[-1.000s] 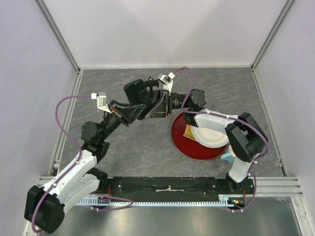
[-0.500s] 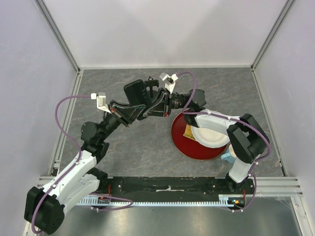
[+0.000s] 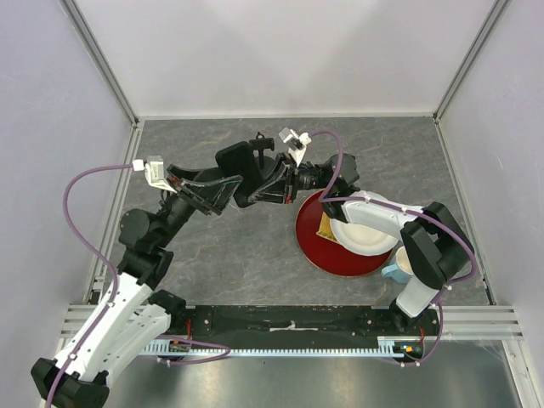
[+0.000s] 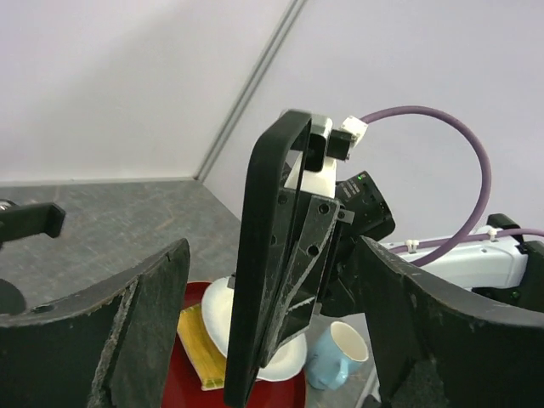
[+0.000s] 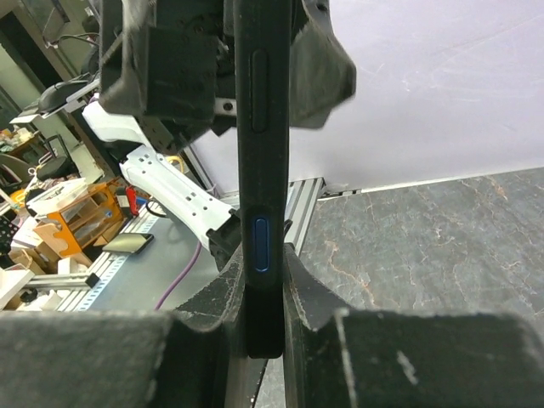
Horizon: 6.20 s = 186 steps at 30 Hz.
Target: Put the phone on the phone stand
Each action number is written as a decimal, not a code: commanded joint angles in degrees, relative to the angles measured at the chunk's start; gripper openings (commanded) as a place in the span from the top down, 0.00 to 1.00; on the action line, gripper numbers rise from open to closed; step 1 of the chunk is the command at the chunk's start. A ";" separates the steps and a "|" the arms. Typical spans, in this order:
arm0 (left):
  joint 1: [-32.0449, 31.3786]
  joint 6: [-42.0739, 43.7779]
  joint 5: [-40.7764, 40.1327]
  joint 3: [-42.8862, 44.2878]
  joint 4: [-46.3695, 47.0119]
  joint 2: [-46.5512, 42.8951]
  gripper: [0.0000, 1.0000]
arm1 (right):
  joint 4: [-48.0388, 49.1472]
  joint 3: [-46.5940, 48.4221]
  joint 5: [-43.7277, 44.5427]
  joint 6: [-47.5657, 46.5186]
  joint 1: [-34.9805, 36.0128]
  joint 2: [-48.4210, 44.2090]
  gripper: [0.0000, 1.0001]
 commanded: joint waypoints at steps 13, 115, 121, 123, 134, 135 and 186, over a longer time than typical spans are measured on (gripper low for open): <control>0.45 16.08 8.91 17.40 -15.50 5.86 0.22 | 9.76 -0.02 -3.67 2.69 -0.05 -2.64 1.00; 1.77 35.15 -10.96 19.95 3.94 25.37 0.98 | -25.22 6.04 60.04 -34.39 -3.84 9.49 0.41; 3.96 32.86 -4.90 19.86 4.37 26.95 0.98 | -29.78 11.92 66.97 -33.61 -1.90 12.65 0.47; 4.32 32.86 -4.98 19.77 4.54 27.83 0.98 | -31.45 13.86 69.53 -33.69 -1.55 13.61 0.49; 4.41 30.23 -2.43 18.28 7.88 29.32 0.98 | -27.06 12.72 69.46 -35.44 -1.37 17.04 0.72; 4.41 29.79 -2.52 18.02 8.41 29.59 0.98 | -27.67 13.50 69.02 -36.32 -1.37 17.65 0.72; 6.43 42.51 47.94 17.40 27.13 47.07 0.98 | -47.80 19.58 5.12 -51.01 -10.77 19.42 1.00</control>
